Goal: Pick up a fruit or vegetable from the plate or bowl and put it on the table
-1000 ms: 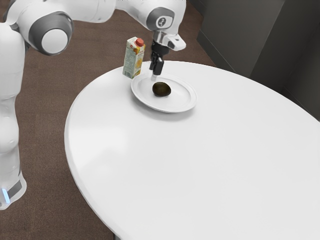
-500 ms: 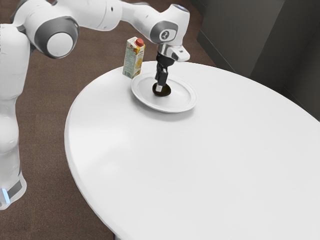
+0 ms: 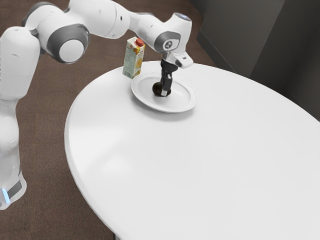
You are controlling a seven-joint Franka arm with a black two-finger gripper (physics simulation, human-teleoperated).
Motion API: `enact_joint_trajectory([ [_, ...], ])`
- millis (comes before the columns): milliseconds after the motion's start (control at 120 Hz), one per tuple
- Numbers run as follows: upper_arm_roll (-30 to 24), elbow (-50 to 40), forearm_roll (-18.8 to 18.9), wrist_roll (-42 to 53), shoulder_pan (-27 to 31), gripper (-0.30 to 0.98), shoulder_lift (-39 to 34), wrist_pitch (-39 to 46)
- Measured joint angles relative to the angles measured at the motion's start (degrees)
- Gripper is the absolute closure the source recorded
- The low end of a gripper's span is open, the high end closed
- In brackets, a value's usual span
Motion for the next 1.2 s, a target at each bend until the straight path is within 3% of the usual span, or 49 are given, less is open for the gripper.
enact_joint_trajectory([
  [350,0.21,1.1,-0.07,0.07,0.99,0.13,2.78,1.07],
  [508,0.17,2.27,0.12,0.06,1.0,0.27,2.96,0.77],
  [700,0.08,4.06,0.49,-0.22,0.57,0.34,1.98,-1.27],
  [925,-0.44,4.86,0.62,-1.18,-7.07,0.31,-3.68,-4.92],
  [1200,-10.84,6.37,2.6,-3.51,-10.54,0.29,-4.49,-6.51],
])
